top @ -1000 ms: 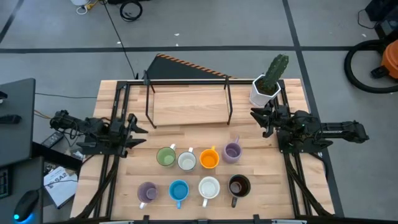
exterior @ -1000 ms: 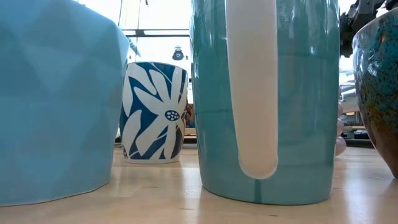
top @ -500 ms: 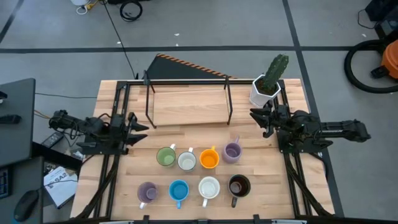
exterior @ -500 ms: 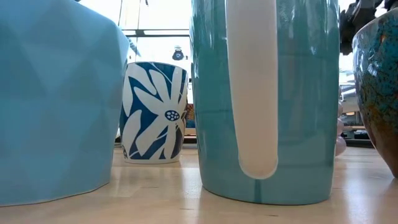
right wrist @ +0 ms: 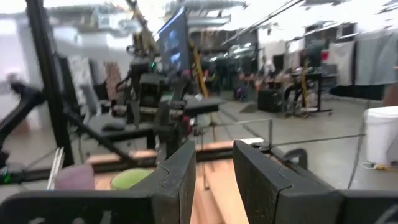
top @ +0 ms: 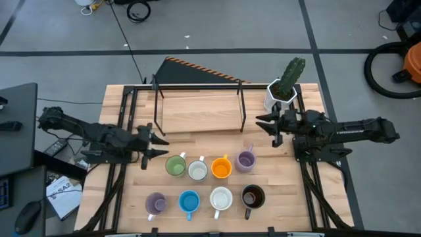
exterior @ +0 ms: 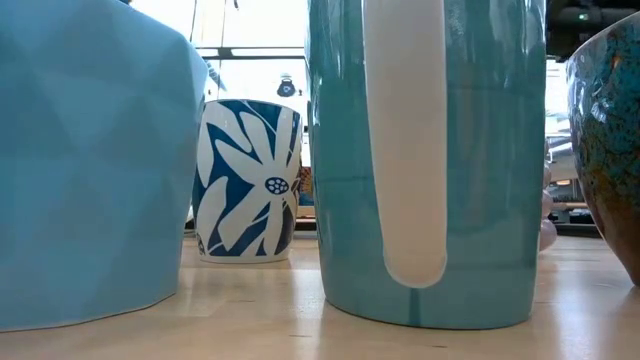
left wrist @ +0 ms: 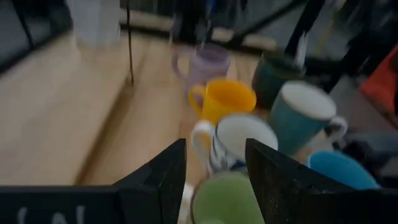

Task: Place coffee mugs
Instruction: Put the light green mug on the shelf

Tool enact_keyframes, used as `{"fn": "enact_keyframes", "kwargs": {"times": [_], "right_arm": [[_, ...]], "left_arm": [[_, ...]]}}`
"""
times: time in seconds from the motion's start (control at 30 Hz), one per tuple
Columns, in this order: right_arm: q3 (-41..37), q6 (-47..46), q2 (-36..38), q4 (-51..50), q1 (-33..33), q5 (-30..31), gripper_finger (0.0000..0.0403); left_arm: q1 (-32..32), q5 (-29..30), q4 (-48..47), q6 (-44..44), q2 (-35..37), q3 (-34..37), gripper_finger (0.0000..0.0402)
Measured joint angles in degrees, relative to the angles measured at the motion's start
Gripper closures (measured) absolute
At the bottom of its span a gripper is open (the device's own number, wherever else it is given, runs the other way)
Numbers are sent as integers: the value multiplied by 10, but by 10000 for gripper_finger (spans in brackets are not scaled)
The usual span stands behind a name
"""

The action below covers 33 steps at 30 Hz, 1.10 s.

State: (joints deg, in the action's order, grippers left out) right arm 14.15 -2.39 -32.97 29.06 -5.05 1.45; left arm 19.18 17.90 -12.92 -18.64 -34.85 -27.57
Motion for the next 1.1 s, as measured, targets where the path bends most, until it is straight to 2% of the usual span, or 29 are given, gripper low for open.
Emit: {"fn": "enact_keyframes", "kwargs": {"times": [0.17,0.27,0.33,0.57,0.7,0.87,1.1], "right_arm": [[15,26,-51,0,0,-17,289],[15,30,-69,1,1,-19,289],[15,29,-77,1,1,-32,289],[16,74,-86,59,13,-48,289],[16,114,-87,64,18,-62,289],[16,127,-87,63,16,-62,289],[16,122,-87,63,16,-62,289]], "left_arm": [[0,-45,-116,-70,-97,-101,230],[7,-102,-147,-99,-150,-148,230],[16,-120,-166,-116,-183,-178,230],[47,-116,-229,-181,-283,-283,230],[67,-113,-310,-212,-359,-372,230],[94,-75,-415,-168,-449,-455,230],[116,-92,-464,-17,-517,-465,230]]}}
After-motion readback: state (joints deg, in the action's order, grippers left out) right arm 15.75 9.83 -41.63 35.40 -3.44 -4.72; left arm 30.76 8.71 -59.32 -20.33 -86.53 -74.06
